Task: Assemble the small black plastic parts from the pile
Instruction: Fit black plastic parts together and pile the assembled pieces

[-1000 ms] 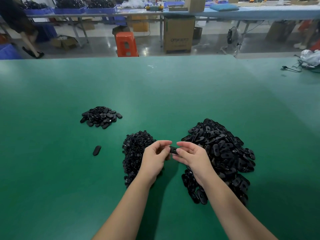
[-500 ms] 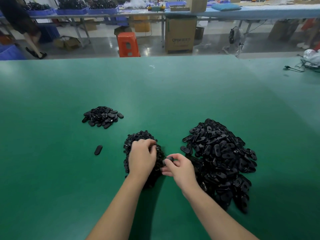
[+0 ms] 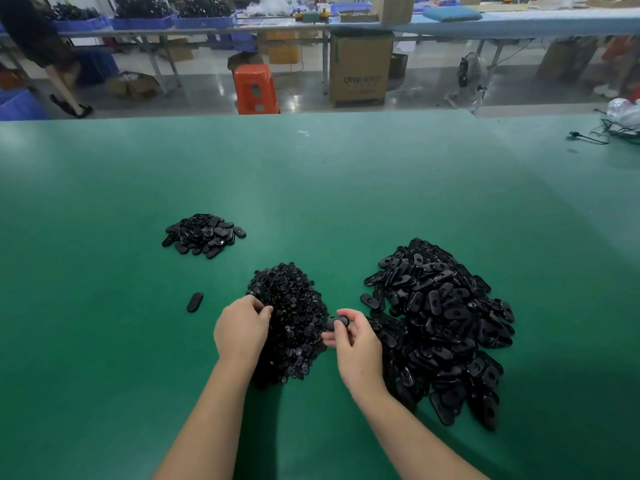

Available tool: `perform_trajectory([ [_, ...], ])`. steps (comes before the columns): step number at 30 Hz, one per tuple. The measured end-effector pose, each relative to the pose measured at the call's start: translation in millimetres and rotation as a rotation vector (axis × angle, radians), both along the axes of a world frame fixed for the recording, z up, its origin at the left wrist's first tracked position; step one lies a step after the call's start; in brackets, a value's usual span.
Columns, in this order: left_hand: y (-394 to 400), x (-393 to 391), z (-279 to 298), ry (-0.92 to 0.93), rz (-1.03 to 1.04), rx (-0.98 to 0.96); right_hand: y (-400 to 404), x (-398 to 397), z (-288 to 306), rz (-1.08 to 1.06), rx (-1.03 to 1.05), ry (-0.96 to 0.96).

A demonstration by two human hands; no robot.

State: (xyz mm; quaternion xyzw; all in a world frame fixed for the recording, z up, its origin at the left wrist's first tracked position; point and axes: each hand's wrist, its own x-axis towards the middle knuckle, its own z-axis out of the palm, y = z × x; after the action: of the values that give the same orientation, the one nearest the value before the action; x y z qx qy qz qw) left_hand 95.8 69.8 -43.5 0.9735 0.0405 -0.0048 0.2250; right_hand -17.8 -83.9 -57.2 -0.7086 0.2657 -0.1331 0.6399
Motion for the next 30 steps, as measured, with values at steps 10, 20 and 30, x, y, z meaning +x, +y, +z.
perform_trajectory([
  [10, -4.4, -9.7, 16.2, -0.087, -0.085, -0.385, -8.4, 6.4, 1.6, -0.071, 0.161, -0.020],
  [20, -42.3, -37.2, 25.2, 0.245, -0.231, -1.230, -17.1, 13.5, 23.8, -0.038, 0.228, -0.130],
  [30, -56.0, -50.7, 16.4, 0.256, -0.170, -1.337, -19.7, 6.3, 27.0, -0.012, 0.207, -0.126],
])
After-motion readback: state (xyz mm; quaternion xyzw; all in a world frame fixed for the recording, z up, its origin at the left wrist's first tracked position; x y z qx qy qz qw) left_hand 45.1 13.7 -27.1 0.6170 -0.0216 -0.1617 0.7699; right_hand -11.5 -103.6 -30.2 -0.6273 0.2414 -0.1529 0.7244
